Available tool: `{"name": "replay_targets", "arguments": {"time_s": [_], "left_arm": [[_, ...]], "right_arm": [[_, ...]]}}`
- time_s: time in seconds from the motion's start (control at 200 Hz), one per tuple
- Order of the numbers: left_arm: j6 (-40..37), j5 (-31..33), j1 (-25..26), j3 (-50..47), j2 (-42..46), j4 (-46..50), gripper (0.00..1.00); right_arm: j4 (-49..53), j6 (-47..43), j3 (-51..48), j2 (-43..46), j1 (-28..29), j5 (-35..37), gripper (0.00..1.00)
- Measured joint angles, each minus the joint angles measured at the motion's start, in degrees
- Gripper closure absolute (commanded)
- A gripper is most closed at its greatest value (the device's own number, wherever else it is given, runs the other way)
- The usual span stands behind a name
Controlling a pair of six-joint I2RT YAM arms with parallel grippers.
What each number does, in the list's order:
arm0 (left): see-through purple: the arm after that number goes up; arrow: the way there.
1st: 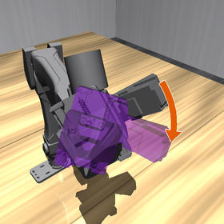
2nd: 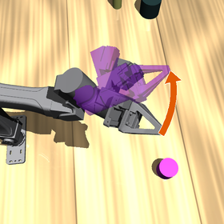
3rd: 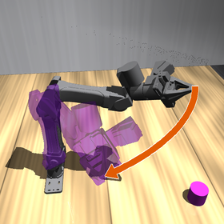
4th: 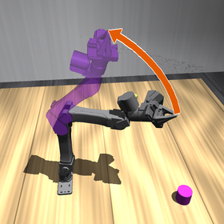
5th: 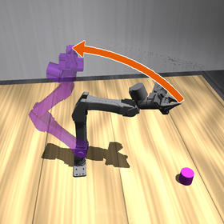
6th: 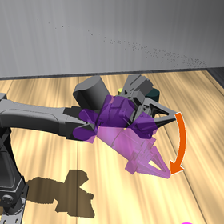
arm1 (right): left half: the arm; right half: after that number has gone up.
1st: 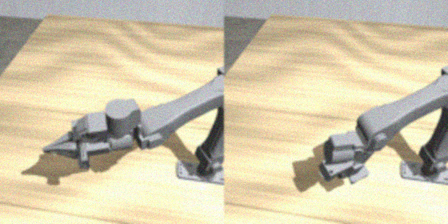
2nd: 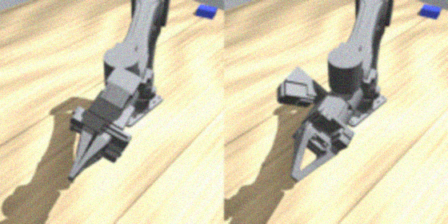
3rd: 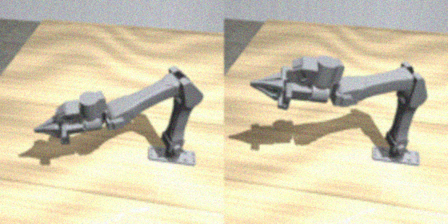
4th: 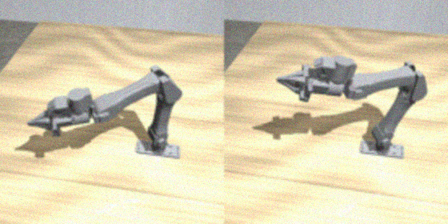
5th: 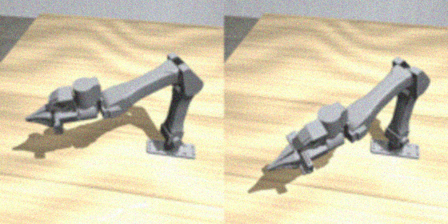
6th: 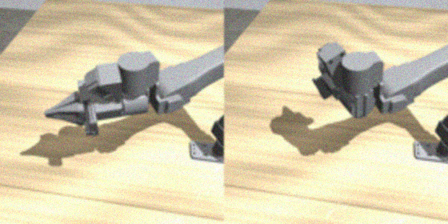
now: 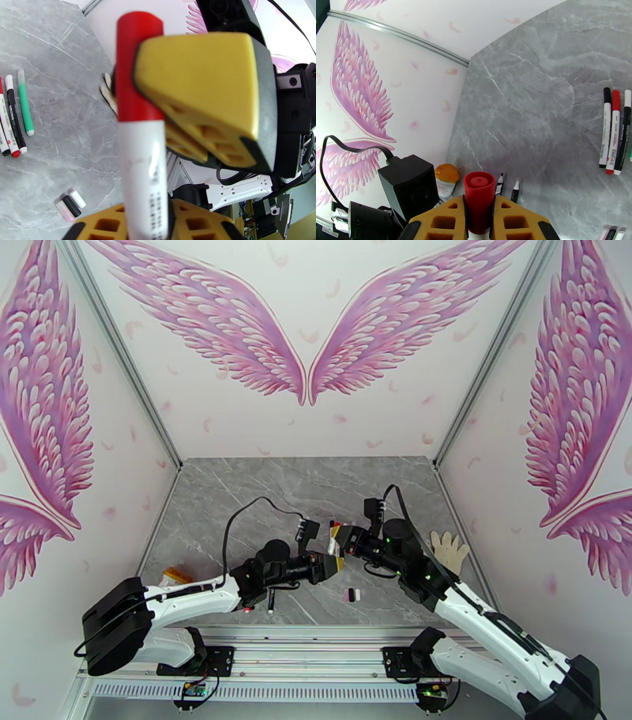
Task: Open the pen caps
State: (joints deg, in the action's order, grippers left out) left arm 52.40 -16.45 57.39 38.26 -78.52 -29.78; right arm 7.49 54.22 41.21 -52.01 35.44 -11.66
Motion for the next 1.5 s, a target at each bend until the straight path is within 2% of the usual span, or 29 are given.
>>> {"name": "replay_targets", "arguments": {"time_s": [0.17,0.345,0.655,1.029,1.504], "left_arm": [[-1.09,0.39,-0.11,0.00,0.00,0.50,0.92],[-4.90,0.87,0.46,0.02,0.59,4.17,0.94],[-10.49,1.42,1.97,0.00,2.99,11.13,0.94],[-12.55,1.77,2.89,0.02,3.26,13.44,0.95],[-13.20,2.56,3.15,0.07,3.30,14.10,0.96]], "right_arm": [[0.24,0.00,0.00,0.17,0.26,0.76,0.79],[2.91,-0.76,0.85,-0.22,0.35,0.70,0.68],[7.98,-1.75,4.02,-2.32,-0.20,-2.80,0.62],[9.62,-1.81,4.76,-4.76,-0.46,-6.47,0.64],[9.90,-2.60,4.96,-7.04,-0.48,-7.67,0.77]]}}
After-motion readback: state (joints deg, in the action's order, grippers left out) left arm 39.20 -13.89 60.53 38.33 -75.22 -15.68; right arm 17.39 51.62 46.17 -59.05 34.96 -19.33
